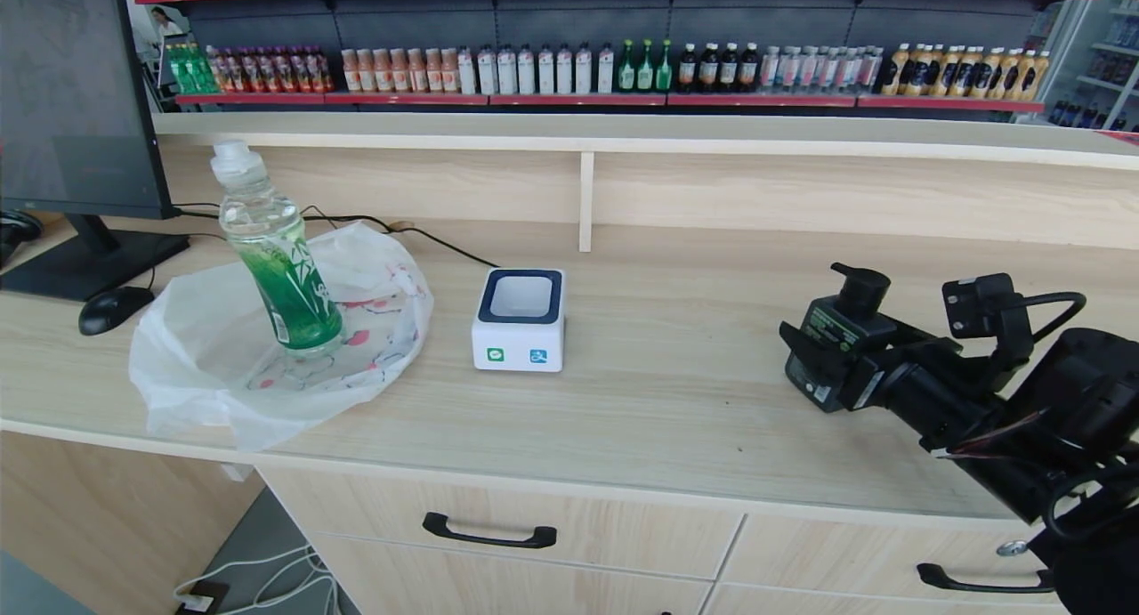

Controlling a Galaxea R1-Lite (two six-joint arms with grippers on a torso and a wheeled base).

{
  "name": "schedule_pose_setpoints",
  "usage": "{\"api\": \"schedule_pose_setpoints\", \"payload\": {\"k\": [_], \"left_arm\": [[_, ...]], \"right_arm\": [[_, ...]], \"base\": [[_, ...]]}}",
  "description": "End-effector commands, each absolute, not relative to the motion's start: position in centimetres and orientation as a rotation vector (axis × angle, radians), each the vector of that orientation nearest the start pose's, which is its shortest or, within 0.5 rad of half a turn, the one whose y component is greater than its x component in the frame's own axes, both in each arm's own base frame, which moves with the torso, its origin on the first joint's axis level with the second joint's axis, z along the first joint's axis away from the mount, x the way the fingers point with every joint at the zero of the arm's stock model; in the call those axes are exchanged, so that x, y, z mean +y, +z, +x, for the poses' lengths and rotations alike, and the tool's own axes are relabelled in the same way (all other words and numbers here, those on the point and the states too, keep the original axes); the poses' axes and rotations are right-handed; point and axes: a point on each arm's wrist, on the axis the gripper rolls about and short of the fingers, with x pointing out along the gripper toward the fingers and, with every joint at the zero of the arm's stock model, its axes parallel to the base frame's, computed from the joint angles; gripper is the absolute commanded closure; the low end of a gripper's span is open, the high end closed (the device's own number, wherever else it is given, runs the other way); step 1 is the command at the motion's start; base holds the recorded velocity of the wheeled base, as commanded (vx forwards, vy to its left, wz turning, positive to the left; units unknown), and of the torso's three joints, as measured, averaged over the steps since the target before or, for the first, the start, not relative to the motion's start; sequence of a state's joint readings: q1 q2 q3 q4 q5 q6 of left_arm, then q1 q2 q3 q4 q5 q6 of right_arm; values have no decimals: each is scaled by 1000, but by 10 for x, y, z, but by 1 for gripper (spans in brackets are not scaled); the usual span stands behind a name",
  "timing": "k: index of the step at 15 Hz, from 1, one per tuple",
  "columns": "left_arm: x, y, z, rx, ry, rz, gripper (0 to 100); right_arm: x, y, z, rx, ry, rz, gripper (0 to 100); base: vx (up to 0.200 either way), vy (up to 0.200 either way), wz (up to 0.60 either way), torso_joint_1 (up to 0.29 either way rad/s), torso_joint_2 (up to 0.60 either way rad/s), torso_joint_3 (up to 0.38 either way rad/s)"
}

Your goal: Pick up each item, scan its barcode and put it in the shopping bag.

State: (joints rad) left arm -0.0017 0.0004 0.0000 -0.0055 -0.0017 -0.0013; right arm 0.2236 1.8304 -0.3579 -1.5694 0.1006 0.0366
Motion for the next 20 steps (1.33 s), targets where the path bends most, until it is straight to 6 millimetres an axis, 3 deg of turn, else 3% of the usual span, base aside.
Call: {"api": "schedule_pose_setpoints", "payload": {"k": [1, 11, 13, 14, 20], "left_arm": [[0, 76, -23, -6, -3, -2, 0], [0, 76, -23, -6, -3, -3, 0], [0, 76, -23, -6, -3, -5, 0], [0, 76, -23, -6, -3, -6, 0], [0, 76, -23, -6, -3, -5, 0]], "right_arm": [[63, 129, 268, -77, 327, 42, 0], [65, 125, 275, -71, 327, 52, 0], [60, 126, 274, -70, 255, 68, 0], [60, 128, 276, -79, 250, 87, 100], [67, 132, 277, -98, 271, 89, 100]], "base": [[0, 0, 0, 0, 0, 0], [0, 0, 0, 0, 0, 0], [0, 0, 0, 0, 0, 0], [0, 0, 0, 0, 0, 0], [0, 0, 0, 0, 0, 0]]}}
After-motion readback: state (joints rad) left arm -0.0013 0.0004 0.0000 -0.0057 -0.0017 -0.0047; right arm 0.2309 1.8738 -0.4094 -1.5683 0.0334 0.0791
